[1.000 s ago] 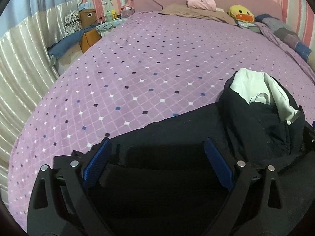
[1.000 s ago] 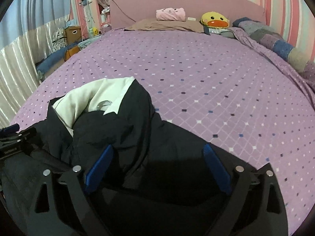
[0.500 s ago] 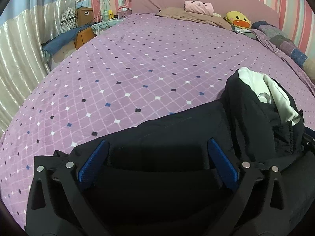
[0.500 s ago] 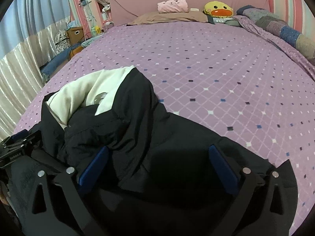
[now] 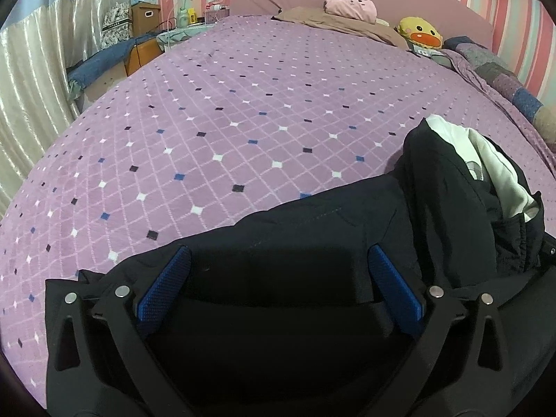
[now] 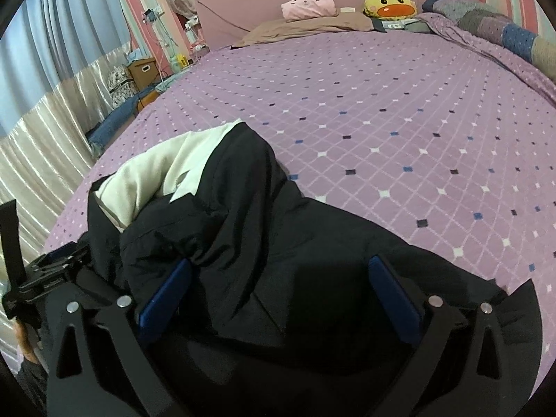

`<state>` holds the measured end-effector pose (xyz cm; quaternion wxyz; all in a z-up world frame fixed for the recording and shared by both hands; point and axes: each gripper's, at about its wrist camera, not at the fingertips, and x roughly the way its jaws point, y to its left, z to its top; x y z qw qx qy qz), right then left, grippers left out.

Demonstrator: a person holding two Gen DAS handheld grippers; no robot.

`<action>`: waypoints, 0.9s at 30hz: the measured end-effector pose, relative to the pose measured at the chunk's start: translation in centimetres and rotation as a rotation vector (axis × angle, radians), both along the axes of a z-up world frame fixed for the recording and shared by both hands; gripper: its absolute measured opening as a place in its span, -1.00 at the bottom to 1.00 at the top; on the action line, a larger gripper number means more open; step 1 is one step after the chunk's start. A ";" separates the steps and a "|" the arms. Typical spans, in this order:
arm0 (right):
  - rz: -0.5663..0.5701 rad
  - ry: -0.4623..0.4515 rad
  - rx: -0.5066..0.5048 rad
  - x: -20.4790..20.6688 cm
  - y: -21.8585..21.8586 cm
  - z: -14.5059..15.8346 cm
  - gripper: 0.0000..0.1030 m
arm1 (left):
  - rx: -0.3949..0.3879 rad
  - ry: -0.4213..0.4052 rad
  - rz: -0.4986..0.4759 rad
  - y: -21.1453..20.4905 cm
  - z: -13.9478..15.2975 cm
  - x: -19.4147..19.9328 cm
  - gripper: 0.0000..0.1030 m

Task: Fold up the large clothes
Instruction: 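Press the folded jacket flat with both tools and open them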

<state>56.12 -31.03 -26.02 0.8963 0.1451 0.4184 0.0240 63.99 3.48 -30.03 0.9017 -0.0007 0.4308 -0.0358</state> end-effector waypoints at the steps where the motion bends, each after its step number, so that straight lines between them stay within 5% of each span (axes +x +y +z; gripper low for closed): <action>1: 0.006 0.006 -0.007 0.1 0.1 0.0 0.97 | -0.007 0.000 -0.001 0.1 0.0 0.0 0.94; 18: 0.127 -0.013 0.173 0.8 -2.1 -1.0 0.97 | -0.061 0.015 -0.033 0.6 0.0 0.5 0.94; 27: 0.136 0.025 0.152 1.5 -1.8 -1.3 0.97 | -0.021 0.050 -0.045 0.0 0.2 0.0 0.94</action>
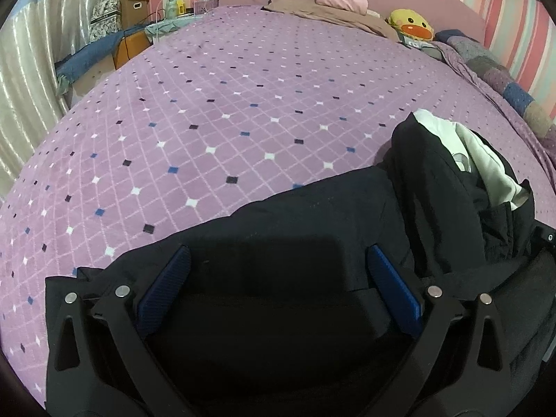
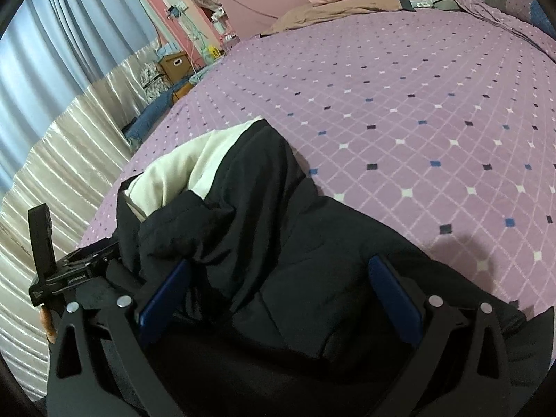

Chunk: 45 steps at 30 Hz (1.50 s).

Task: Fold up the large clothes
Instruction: 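Press the folded jacket flat with both tools and open them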

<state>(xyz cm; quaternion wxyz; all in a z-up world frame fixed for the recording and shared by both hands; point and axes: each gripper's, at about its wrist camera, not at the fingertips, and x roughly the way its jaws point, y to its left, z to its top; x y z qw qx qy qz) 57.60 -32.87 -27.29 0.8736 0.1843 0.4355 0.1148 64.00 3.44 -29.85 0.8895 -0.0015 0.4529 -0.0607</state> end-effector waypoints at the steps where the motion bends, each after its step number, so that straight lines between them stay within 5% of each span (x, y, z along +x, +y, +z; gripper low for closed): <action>1: 0.001 0.000 0.001 0.0 0.0 0.0 0.97 | 0.000 0.003 -0.001 0.0 0.0 0.0 0.94; 12: 0.002 -0.060 0.146 -0.6 -2.1 -0.5 0.97 | -0.054 -0.047 0.001 0.4 -0.3 0.2 0.94; 16: -0.002 -0.032 0.061 -0.4 -0.7 -0.4 0.97 | -0.010 -0.050 0.037 0.2 -0.2 -0.4 0.94; 22: -0.032 0.059 -0.116 -0.5 1.0 1.0 0.96 | 0.161 0.001 0.045 -2.0 1.3 -1.8 0.94; 24: -0.080 0.029 -0.126 -1.9 0.8 3.5 0.96 | 0.131 -0.021 0.031 -2.4 3.7 -3.4 0.94; 27: -0.117 -0.154 -0.119 -5.7 1.6 8.6 0.96 | 0.014 -0.150 -0.005 -3.6 8.5 -7.5 0.94; 30: -0.177 -0.204 -0.154 -7.9 3.3 10.5 0.96 | -0.044 -0.162 -0.040 -6.6 9.9 -9.4 0.94; 35: -0.277 -0.210 -0.375 -10.6 4.4 9.3 0.96 | 0.025 -0.107 -0.024 -11.6 7.8 -10.1 0.94; 45: -0.367 -0.160 -0.339 -11.2 -0.9 4.4 0.97 | 0.094 -0.146 0.032 -11.6 3.6 -9.9 0.94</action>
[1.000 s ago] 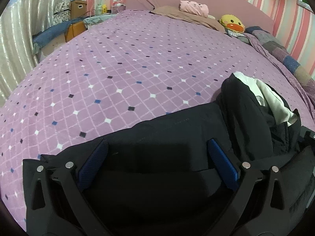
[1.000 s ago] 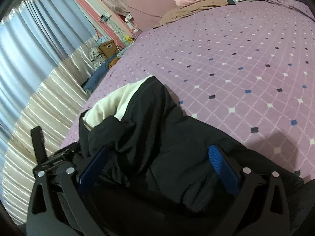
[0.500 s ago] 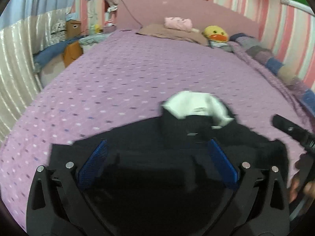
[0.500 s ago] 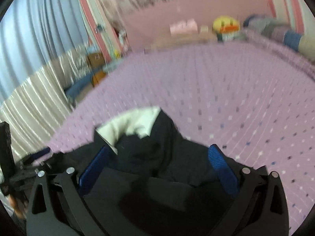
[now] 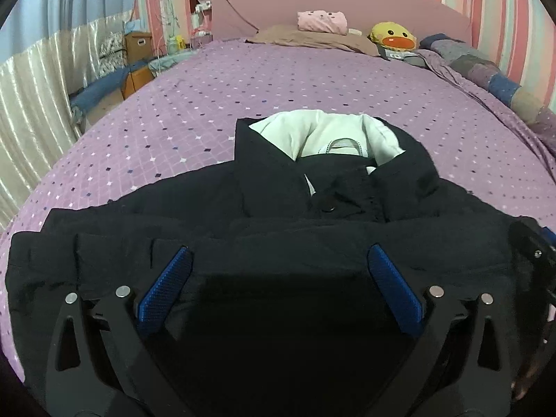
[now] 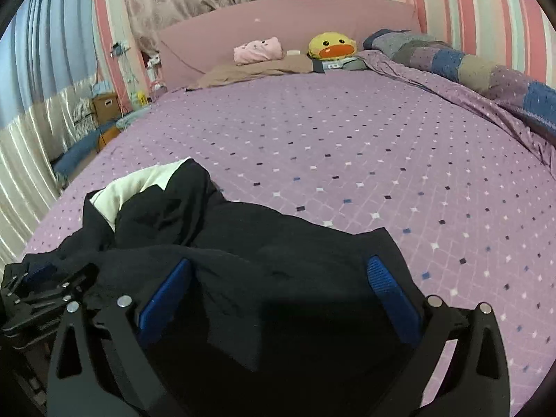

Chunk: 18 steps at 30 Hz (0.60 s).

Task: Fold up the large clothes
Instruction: 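Move both open tools along the jacket body toward its white-lined hem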

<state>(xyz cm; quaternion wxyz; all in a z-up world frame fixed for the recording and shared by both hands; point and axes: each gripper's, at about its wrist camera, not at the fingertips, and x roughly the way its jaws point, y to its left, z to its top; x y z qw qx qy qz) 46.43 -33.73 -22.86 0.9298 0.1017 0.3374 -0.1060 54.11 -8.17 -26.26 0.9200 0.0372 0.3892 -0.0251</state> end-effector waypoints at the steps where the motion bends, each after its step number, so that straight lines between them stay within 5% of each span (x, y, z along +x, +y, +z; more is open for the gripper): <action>1: -0.001 -0.002 -0.020 0.0 0.3 -0.3 0.97 | 0.005 -0.004 0.002 0.0 -0.2 0.0 0.94; 18: 0.029 0.035 -0.005 2.0 0.2 -2.1 0.97 | -0.059 0.057 0.011 0.3 -3.1 2.3 0.94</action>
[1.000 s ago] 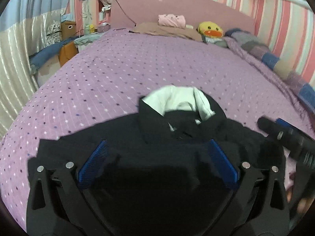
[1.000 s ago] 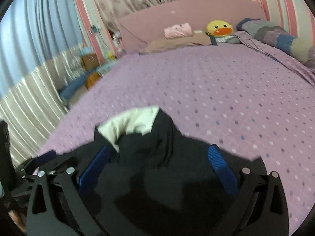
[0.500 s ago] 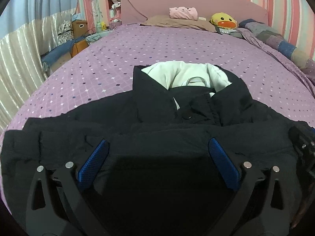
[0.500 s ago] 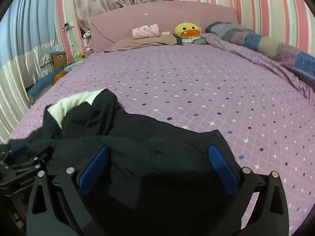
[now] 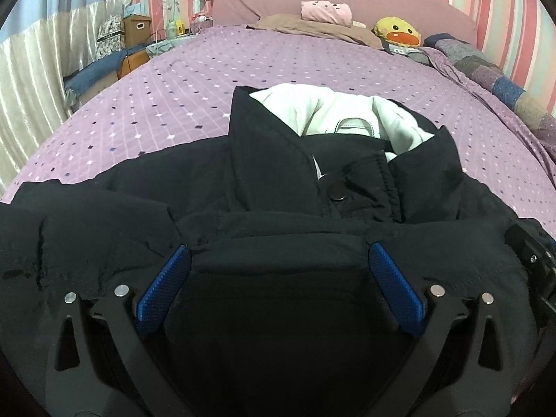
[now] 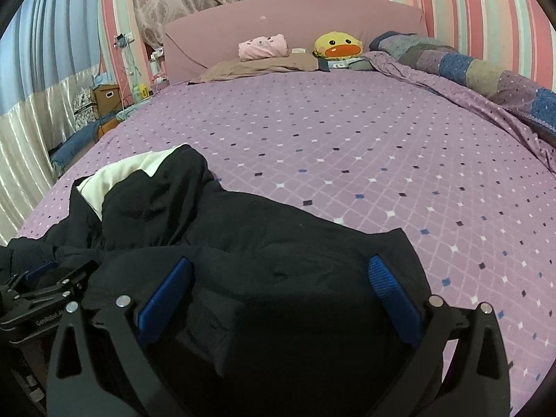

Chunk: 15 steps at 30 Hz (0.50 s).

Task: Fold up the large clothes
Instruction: 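Move both open tools along the jacket body toward its white-lined hem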

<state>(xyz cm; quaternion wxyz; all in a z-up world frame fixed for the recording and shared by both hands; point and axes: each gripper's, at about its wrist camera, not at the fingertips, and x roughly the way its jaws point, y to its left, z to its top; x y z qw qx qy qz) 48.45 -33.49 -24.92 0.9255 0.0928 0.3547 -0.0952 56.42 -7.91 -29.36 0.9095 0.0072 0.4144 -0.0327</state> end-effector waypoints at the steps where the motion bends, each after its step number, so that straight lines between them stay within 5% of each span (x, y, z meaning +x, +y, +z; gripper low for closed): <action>1: 0.002 0.004 0.002 0.2 0.0 -0.1 0.97 | 0.004 0.004 0.002 -0.1 -0.1 0.3 0.94; 10: -0.003 0.004 -0.018 0.8 0.6 -0.3 0.97 | 0.009 -0.006 0.012 0.0 -0.3 0.6 0.94; 15: -0.021 0.005 -0.101 0.4 1.9 0.2 0.97 | 0.091 -0.030 0.041 -1.0 0.5 -0.3 0.94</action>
